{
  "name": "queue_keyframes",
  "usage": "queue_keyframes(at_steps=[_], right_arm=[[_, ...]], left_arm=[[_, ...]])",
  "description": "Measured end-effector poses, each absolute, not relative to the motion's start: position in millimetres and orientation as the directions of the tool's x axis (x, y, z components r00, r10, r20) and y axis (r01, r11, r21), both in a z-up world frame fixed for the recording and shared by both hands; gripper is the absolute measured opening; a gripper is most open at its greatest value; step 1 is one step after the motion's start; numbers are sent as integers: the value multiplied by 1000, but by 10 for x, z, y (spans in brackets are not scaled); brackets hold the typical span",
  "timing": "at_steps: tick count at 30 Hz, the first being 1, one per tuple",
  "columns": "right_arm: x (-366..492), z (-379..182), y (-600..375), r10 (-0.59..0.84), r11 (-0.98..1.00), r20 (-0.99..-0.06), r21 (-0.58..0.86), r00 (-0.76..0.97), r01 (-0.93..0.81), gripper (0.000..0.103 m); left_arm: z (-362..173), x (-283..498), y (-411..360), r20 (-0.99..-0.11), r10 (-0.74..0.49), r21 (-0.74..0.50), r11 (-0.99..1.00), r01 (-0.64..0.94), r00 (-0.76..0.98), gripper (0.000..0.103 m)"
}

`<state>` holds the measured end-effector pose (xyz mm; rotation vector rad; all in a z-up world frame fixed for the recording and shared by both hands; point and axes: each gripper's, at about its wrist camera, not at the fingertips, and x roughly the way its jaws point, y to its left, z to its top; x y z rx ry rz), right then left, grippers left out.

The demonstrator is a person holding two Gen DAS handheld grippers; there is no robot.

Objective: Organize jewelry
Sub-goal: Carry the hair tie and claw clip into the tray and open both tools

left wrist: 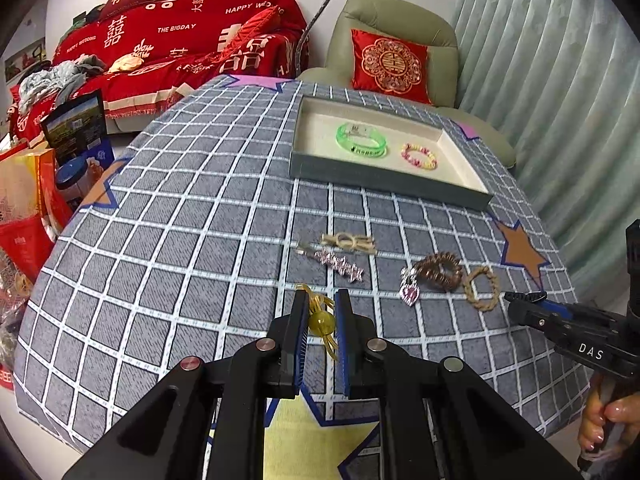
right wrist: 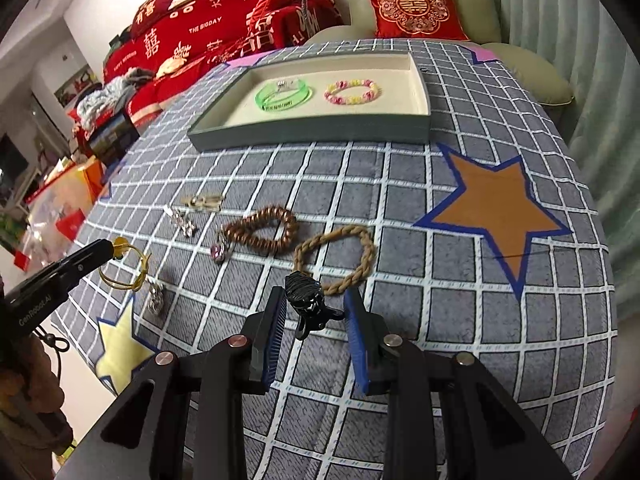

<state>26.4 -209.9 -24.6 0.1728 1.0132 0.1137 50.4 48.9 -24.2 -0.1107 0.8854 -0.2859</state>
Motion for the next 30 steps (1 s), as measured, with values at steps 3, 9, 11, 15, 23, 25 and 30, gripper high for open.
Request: queue_keyframes(at_steps=[3,9,11,15,23,25,30], right_arm=[[312,-184,-2151,189,976,-825,217,532,-9,32],[430,-42,-2249,202,972,-810,235,550,-12,32],[490,7,-2293,211,969,-804,247,556,-9,33],[613,100,-2368,212,968,-797,252,566,-7,32],[966,371,-2480,205,971,-771,237,603,-27,33],[1054,417,-2482,198,974,-769,225,607,-33,32],[1309,515,-2505,193,977,-766,209,614,-46,33]], left_arm=[[-170,532,489,-738,-299,-220,954,202,605,23],[-8,615,454,-716,-308,-223,951,212,626,23],[61,661,427,-707,-314,-224,949,219,634,23],[170,772,363,-692,-321,-223,947,232,646,23],[397,1107,177,-668,-332,-195,942,274,666,23],[450,1188,119,-661,-333,-183,941,286,672,23],[500,1412,-38,-652,-338,-164,937,309,679,23]])
